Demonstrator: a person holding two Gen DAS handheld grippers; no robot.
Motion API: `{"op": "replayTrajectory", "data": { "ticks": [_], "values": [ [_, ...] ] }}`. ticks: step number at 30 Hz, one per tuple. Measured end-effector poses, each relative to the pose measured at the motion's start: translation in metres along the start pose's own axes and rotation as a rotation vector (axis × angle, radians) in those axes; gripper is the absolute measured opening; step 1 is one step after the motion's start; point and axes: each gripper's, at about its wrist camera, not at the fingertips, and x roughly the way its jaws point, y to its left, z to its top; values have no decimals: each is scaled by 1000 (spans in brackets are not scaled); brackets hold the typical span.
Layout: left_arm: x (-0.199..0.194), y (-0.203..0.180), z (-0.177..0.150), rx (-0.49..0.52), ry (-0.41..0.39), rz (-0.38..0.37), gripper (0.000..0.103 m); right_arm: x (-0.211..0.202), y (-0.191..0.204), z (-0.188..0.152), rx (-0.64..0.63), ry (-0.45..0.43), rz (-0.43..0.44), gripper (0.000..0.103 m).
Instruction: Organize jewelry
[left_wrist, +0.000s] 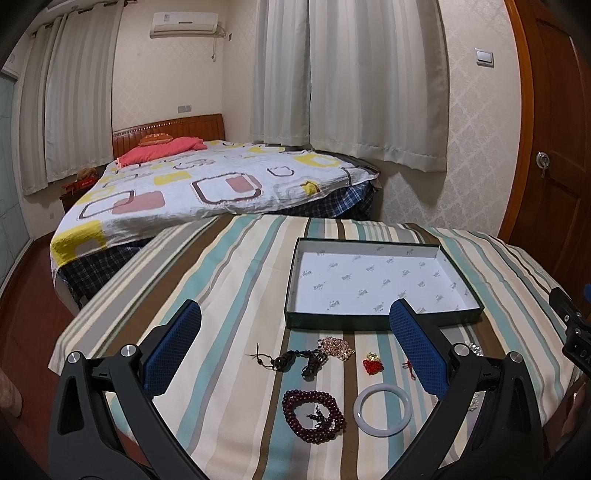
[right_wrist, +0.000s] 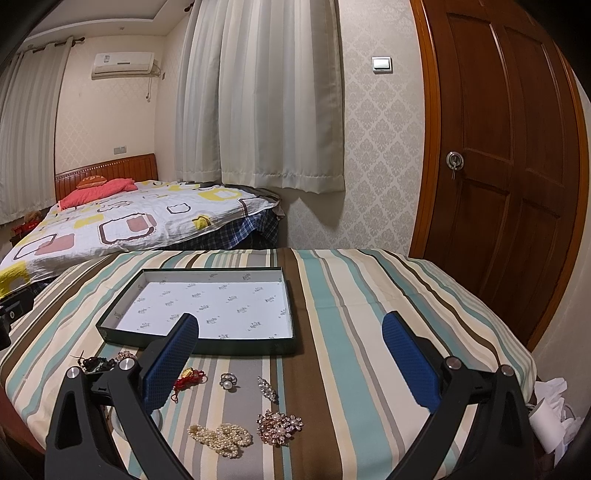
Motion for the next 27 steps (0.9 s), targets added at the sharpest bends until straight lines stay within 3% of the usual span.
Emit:
{"op": "replayTrajectory", "data": {
  "ticks": [11, 13, 15, 16, 18, 19, 20, 21, 27],
  "values": [
    [48, 8, -38, 5, 115, 6, 99, 40, -12, -46, -19, 102, 10, 97],
    [57, 9, -45, 2, 143, 10, 95, 47, -13, -53, -18, 130, 13, 97],
    [65, 12, -50, -5, 177, 6, 82, 51, -14, -59, -18, 156, 19, 96],
    [70, 13, -53, -11, 196, 2, 80, 52, -14, -62, -18, 162, 21, 96],
    [77, 15, -58, -24, 228, -10, 79, 57, -13, -67, -20, 188, 33, 92],
    [80, 15, -61, -23, 239, -14, 79, 60, -13, -69, -22, 197, 35, 82],
    [81, 13, -63, -19, 243, -13, 79, 63, -12, -72, -24, 216, 41, 65],
    [82, 12, -65, -12, 249, -12, 79, 67, -13, -75, -23, 229, 42, 60],
    [86, 9, -73, -11, 279, -9, 79, 76, -12, -86, -18, 290, 70, 58]
  ]
}}
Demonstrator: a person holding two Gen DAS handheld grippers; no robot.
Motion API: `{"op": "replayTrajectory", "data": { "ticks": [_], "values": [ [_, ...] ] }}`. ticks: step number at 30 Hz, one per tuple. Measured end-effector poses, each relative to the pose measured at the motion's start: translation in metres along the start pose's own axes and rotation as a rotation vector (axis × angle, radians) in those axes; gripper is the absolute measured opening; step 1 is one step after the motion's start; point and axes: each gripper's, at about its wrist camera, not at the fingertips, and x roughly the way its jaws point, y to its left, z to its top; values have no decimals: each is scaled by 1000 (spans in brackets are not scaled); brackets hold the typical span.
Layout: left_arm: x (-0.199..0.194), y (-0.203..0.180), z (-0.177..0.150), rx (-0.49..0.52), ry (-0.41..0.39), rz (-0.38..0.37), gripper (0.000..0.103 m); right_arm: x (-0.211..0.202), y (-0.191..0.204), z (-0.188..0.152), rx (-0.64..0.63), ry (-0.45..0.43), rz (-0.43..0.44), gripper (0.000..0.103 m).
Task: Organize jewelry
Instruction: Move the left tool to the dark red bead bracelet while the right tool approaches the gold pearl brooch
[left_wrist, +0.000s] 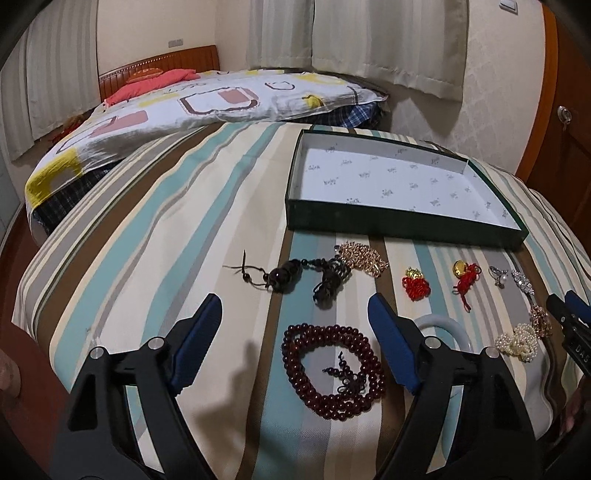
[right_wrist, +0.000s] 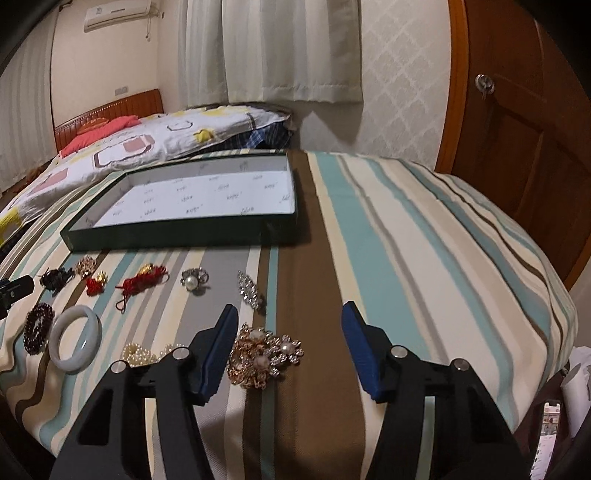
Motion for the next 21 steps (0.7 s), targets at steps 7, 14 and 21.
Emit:
{"op": "replayTrajectory", "data": {
  "ticks": [7, 14, 21],
  "values": [
    [3, -1, -4, 3, 29, -4, 79, 10, 2, -3, -6, 50, 7, 60],
    [2, -3, -9, 4, 53, -6, 79, 16, 2, -8, -2, 91, 14, 69],
    [4, -8, -14, 22, 73, -18, 79, 20, 0, -10, 2, 112, 23, 71]
  ]
}}
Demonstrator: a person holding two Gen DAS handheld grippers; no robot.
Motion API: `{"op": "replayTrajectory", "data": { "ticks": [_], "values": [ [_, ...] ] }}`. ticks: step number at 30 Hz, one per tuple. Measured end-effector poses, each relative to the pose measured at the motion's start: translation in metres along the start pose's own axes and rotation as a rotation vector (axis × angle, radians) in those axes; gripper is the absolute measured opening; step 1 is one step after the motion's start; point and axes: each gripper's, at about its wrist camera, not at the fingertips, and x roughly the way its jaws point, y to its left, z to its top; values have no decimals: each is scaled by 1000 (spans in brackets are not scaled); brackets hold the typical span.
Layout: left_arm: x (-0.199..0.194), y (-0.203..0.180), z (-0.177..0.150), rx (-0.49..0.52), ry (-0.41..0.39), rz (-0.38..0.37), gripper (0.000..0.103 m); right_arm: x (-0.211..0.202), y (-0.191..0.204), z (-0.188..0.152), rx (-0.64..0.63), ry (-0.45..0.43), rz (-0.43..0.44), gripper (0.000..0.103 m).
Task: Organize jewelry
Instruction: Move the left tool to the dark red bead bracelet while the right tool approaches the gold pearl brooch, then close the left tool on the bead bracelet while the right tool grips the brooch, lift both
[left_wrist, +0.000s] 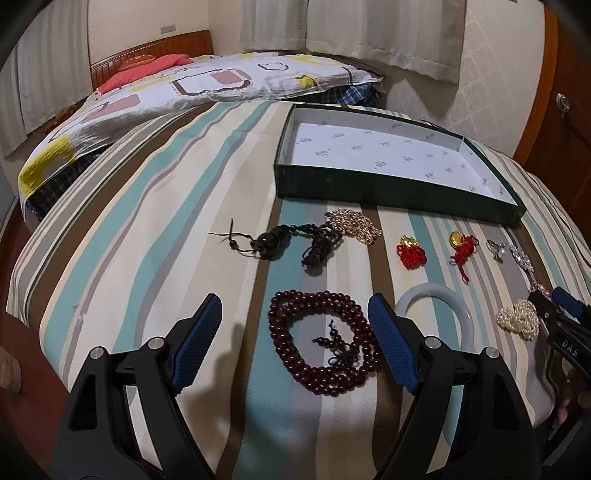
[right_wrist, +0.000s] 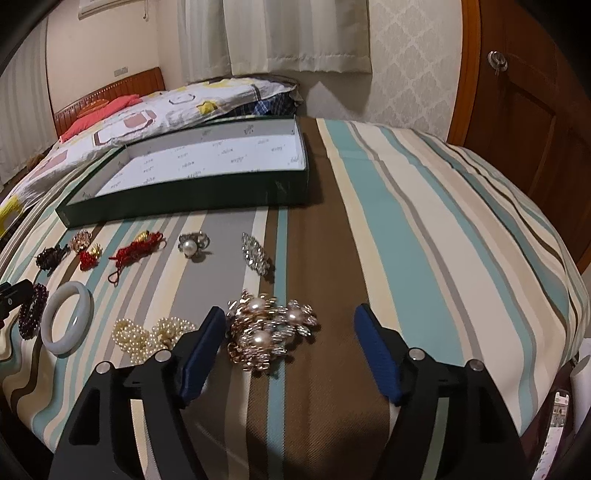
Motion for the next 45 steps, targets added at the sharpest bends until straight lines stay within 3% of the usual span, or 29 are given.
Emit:
{"op": "replayTrajectory", "data": {
  "ticks": [7, 9, 11, 15, 16, 21, 26, 37, 45],
  "values": [
    [17, 1, -3, -8, 74, -22, 79, 0, 0, 1, -1, 2, 3, 71],
    [18, -1, -4, 0, 71, -15, 79, -1, 1, 1, -3, 6, 12, 66],
    [17, -2, -6, 6, 70, -8, 79, -1, 4, 1, -14, 2, 26, 54],
    [15, 1, -5, -8, 60, 16, 59, -3, 8, 0, -24, -1, 42, 46],
    [14, 3, -6, -11, 58, 13, 58, -3, 8, 0, -23, -3, 53, 36],
    [12, 4, -5, -1, 48, -13, 29, -3, 8, 0, -21, -2, 62, 35],
    [13, 9, -3, -16, 44, -33, 16, -4, 8, 0, -20, -6, 63, 34],
    [11, 10, -1, -30, 28, -63, 11, -8, 5, 3, -6, -27, 63, 34],
    [-4, 5, 3, -3, -30, -62, 11, -14, 4, 5, 5, -50, 62, 34]
  ]
}}
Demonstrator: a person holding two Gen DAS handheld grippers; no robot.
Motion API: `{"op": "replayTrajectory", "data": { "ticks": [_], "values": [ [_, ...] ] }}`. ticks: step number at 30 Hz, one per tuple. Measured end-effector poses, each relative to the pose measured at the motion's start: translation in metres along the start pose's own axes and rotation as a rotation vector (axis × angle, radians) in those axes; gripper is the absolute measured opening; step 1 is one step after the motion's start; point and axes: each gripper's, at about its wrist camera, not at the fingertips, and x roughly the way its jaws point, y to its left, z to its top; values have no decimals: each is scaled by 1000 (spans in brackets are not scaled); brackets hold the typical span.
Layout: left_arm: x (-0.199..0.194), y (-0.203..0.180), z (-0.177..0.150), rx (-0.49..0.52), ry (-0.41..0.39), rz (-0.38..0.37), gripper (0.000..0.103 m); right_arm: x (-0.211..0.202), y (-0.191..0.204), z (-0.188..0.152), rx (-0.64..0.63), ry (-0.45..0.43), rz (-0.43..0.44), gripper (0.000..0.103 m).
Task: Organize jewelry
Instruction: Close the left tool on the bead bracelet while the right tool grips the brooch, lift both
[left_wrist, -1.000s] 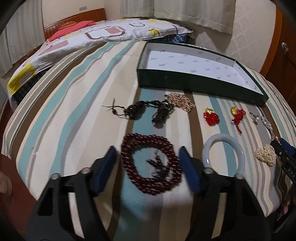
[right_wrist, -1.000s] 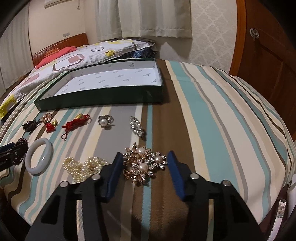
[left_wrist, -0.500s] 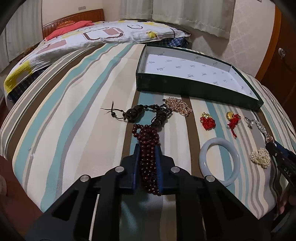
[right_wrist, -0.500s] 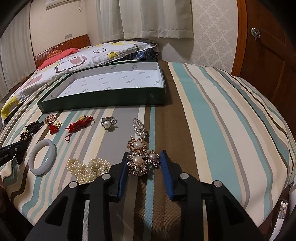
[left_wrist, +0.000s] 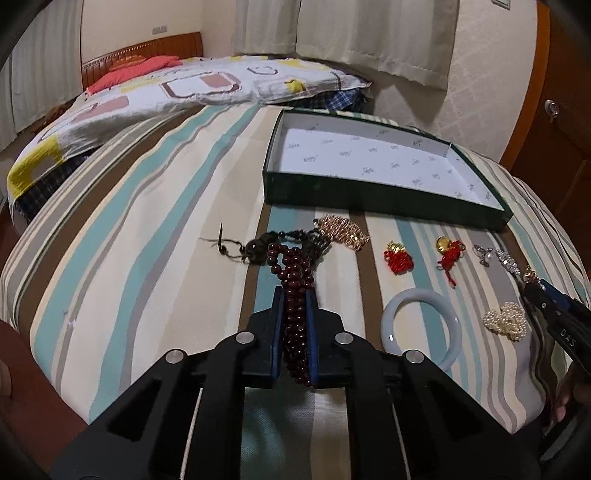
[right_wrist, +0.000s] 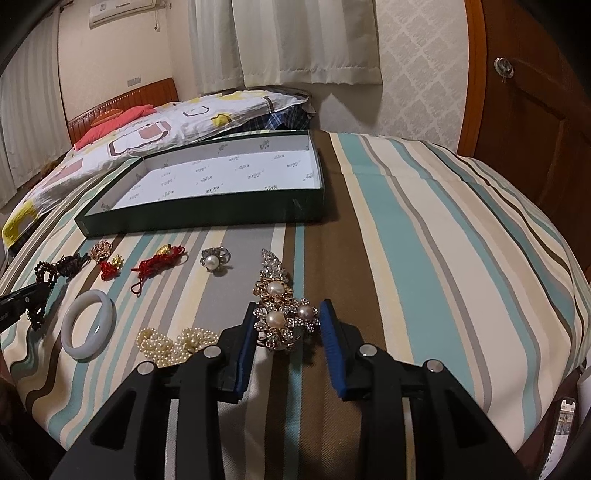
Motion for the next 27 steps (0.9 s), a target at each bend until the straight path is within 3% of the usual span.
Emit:
{"op": "replayTrajectory", "data": {
  "ticks": [10, 19, 23, 27],
  "values": [
    [-10, -8, 32, 8, -71, -27, 11, -7, 4, 26, -1, -64, 18, 34],
    [15, -30, 98, 14, -145, -78, 11, 13, 9, 90, -8, -140, 50, 34],
    [49, -40, 122, 13, -126, -84, 11, 38, 14, 112, -9, -132, 61, 34],
    [85, -42, 130, 8, -55, -82, 11, 72, 17, 121, -12, -66, 65, 34]
  ]
}}
